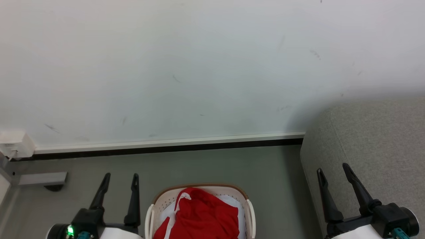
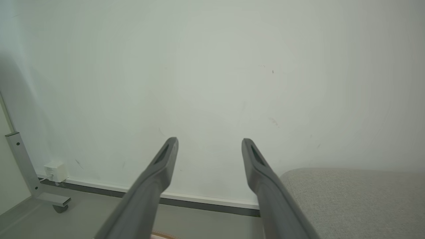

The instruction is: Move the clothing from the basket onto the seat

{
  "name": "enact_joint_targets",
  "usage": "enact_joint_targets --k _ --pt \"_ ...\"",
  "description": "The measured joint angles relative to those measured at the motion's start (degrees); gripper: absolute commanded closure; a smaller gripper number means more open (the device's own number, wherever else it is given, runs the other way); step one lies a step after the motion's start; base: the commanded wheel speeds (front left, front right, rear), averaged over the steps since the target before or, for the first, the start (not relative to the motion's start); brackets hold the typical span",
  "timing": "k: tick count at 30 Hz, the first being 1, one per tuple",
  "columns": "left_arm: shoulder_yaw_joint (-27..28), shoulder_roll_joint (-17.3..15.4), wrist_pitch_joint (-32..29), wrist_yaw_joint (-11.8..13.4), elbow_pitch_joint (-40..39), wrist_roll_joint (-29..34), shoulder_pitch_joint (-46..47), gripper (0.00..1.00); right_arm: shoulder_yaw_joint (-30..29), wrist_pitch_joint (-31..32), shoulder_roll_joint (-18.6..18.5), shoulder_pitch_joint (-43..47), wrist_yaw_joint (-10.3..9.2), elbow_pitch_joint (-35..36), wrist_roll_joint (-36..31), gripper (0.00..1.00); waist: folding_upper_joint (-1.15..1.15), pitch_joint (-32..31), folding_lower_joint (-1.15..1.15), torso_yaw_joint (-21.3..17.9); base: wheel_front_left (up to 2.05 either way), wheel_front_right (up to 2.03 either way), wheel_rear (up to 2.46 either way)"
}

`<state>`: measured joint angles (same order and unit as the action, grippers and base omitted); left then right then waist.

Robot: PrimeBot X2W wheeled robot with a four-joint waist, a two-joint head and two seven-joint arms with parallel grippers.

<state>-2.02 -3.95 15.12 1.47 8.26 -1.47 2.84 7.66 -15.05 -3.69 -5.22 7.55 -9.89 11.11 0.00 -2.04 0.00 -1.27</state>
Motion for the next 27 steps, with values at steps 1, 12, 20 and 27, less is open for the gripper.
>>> enact_joint_targets --k 1,12,20,27 --pt "0.0 0.0 0.0 0.0 0.0 0.0 0.0 0.0 0.0 0.0 0.0 0.0 0.0 0.0 0.0 0.0 0.0 0.0 0.0 0.0 0.0 0.0 0.0" --pt "0.6 0.3 0.0 -0.9 0.0 0.0 0.2 0.0 0.5 0.0 -0.1 -0.2 0.0 0.7 0.1 0.0 0.0 1.6 0.0 -0.7 0.0 0.0 0.0" --pt "1.7 0.2 0.0 -2.2 -0.1 -0.1 3.1 0.0 -0.6 -0.1 0.1 -2.0 0.0 2.9 0.1 0.0 0.0 5.3 0.0 -1.7 0.0 0.0 0.0" --pt "2.3 0.3 0.0 -4.0 0.8 -0.5 7.5 0.0 -1.6 -0.1 0.4 -5.2 0.0 5.2 0.1 0.0 0.0 11.1 0.01 -3.0 0.0 0.0 0.0"
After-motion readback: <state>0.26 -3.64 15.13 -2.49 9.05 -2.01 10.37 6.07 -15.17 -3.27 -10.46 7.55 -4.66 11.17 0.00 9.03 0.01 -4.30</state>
